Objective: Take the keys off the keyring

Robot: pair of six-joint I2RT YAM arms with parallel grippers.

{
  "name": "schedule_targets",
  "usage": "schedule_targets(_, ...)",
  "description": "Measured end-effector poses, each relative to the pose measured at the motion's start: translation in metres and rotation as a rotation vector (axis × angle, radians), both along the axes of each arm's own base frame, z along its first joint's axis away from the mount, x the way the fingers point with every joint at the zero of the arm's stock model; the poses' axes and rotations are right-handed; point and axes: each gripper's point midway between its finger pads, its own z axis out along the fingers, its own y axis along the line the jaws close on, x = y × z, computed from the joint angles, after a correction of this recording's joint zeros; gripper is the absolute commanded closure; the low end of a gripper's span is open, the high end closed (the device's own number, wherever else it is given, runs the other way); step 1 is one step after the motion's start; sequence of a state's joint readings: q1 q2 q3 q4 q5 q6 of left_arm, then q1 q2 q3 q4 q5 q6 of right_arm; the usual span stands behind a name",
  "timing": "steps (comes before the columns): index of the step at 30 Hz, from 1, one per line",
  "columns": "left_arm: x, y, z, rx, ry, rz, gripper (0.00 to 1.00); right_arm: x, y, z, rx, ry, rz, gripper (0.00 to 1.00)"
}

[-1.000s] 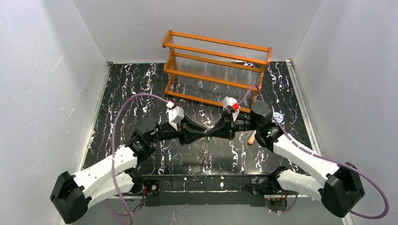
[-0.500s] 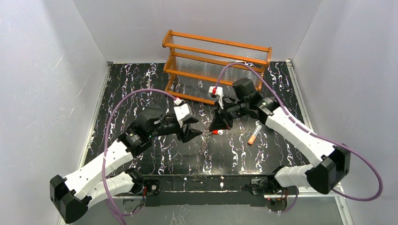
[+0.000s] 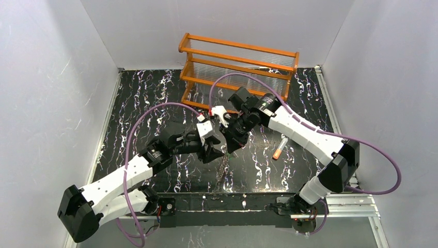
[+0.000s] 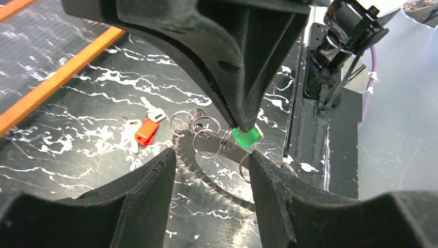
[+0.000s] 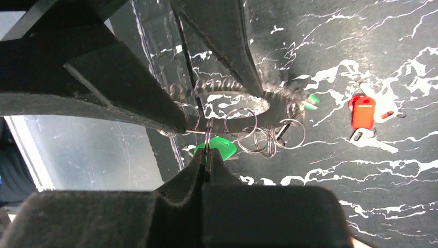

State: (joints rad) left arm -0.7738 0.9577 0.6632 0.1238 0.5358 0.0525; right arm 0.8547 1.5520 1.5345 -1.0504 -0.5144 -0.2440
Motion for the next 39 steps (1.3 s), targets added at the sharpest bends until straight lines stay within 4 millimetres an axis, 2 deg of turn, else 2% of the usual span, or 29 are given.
schedule_targets(3,-0.005,-0.001,-0.006,-0.009,0.02,-0.023,0.53,-0.008,-0.002,-0.004,-0.038,0.0,0.023,0.99)
schedule_targets(9,-0.013,-0.009,0.008,-0.077,0.0,-0.089,0.54,-0.013,-0.004,-0.003,-0.054,-0.022,0.056,0.99)
schedule_targets(13,-0.02,-0.014,0.008,-0.109,0.017,-0.132,0.56,-0.015,-0.003,-0.001,-0.054,-0.031,0.074,0.99)
schedule_targets(23,-0.023,-0.019,0.004,-0.127,0.041,-0.186,0.74,-0.014,-0.008,-0.002,-0.074,-0.03,0.067,0.99)
schedule_targets(28,-0.023,-0.02,0.003,-0.127,0.049,-0.194,0.68,-0.013,-0.011,-0.003,-0.087,-0.031,0.058,0.99)
schedule_targets(39,-0.023,-0.013,0.006,-0.155,0.052,-0.142,0.69,-0.014,-0.001,0.008,-0.023,-0.084,0.083,0.99)
